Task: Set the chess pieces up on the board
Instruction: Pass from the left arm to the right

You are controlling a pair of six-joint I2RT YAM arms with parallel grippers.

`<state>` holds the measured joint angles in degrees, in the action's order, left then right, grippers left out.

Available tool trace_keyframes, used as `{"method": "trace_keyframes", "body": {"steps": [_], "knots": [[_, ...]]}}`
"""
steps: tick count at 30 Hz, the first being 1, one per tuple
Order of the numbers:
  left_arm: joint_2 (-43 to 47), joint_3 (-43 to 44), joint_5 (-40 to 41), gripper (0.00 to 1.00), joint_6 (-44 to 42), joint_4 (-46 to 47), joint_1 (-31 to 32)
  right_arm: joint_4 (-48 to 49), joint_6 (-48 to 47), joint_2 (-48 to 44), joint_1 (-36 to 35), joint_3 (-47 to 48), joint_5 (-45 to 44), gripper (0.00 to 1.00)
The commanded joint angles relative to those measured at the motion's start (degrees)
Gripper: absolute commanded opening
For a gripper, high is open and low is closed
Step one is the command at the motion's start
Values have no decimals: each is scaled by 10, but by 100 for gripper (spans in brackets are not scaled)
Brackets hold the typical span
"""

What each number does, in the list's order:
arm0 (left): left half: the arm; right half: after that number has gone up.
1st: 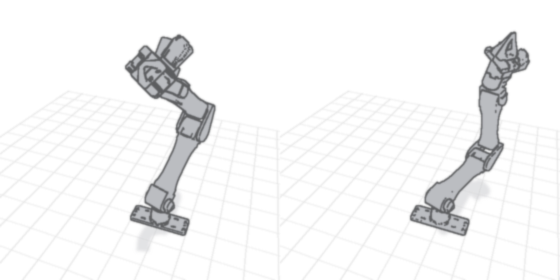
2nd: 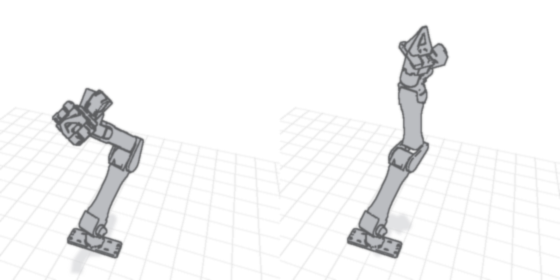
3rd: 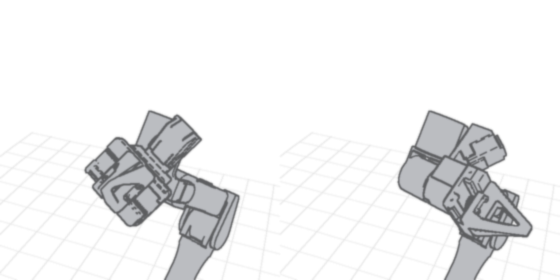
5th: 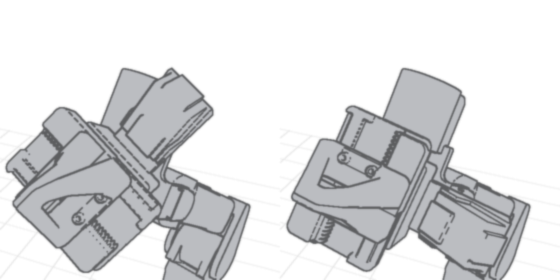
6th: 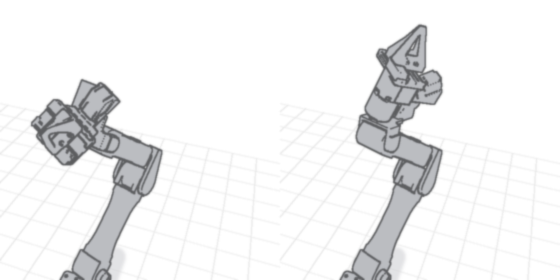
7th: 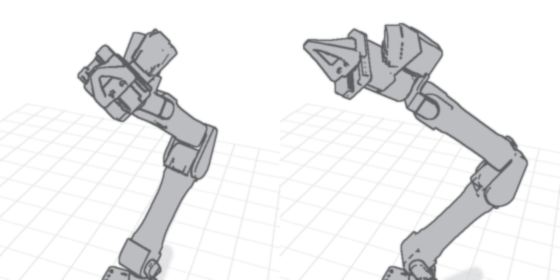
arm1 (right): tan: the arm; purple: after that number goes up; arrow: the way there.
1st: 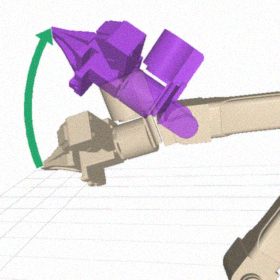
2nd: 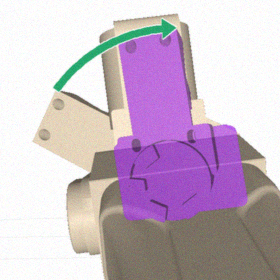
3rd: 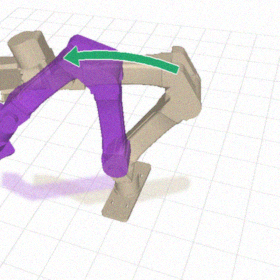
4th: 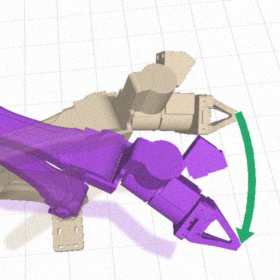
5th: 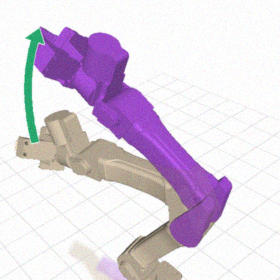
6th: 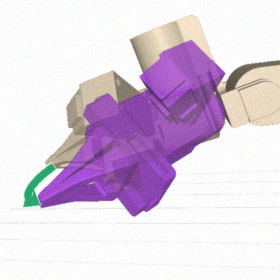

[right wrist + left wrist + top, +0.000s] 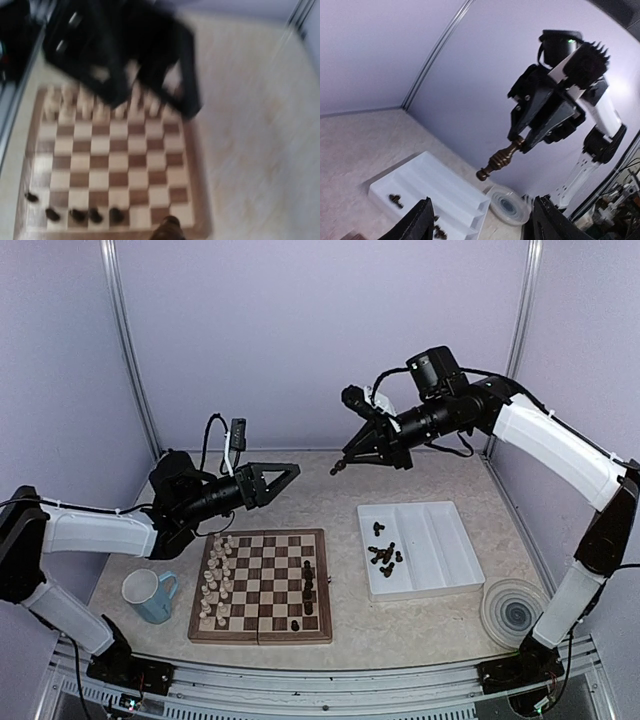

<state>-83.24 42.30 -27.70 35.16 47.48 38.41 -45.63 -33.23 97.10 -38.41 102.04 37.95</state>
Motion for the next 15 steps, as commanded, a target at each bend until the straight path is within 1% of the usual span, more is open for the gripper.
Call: {"method": "trace_keyframes", "body": {"steps": [1,4,6,7,10,15], "knots": [[-59,-21,40,68,152,330,36,18,27,-26,21,32,70,11],[-144,-7,55,68,235,477,54,18,34,-29,27,49,89,11],[-209,18,54,68,285,543,66,19,39,-31,28,52,98,11],[-228,34,53,68,297,564,71,20,41,-31,28,51,100,11],[-275,75,53,68,308,580,86,22,44,-35,27,43,103,12],[-308,108,54,68,324,586,92,25,46,-41,27,29,103,12]]}}
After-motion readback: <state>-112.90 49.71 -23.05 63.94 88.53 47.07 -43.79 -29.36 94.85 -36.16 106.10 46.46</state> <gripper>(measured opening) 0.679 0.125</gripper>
